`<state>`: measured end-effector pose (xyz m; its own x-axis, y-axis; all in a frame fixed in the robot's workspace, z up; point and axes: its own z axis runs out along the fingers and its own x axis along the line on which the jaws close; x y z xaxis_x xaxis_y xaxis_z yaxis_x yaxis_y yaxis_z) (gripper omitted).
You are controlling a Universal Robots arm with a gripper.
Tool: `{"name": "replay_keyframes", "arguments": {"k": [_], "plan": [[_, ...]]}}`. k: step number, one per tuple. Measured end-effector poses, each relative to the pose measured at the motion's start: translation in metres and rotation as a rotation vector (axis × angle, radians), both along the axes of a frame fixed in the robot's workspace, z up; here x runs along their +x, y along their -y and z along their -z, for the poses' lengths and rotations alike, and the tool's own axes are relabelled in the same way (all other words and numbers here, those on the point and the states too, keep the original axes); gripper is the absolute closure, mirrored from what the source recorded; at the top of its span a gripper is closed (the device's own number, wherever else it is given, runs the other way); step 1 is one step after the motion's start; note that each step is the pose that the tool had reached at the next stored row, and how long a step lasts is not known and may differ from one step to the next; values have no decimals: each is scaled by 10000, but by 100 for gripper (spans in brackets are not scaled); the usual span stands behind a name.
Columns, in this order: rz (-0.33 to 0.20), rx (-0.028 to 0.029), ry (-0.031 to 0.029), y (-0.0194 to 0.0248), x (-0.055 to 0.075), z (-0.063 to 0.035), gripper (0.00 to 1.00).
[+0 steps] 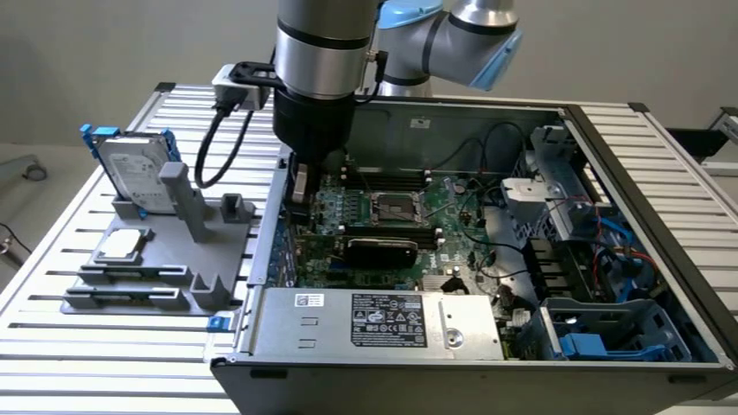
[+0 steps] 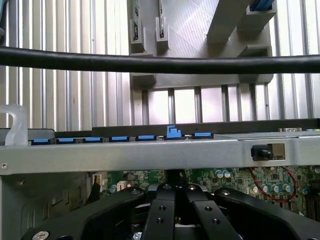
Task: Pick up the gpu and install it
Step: 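Press down on the gpu until it lock into place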
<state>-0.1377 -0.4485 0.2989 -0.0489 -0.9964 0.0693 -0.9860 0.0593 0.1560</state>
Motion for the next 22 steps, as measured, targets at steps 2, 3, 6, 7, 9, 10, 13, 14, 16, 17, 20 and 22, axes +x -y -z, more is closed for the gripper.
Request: {"name": "replay_keyframes", "arguments": {"k": [2,3,6,7,9,10,13,14,16,17,20,22], "plan": [[32,3,-10,0,0,0,89],[49,3,-19,0,1,0,89],[105,4,-54,-1,0,-1,89],[124,5,-65,-1,0,-1,89],[161,6,-82,0,-1,-1,89],[180,5,-86,-1,-1,-1,89],[225,7,-90,-1,-1,0,89],[238,7,-91,-1,-1,1,89],[263,7,-92,-1,-1,3,89],[275,6,-92,-1,-1,4,89],[308,7,-95,-1,-1,11,89],[328,6,-98,-1,-1,15,89]]}}
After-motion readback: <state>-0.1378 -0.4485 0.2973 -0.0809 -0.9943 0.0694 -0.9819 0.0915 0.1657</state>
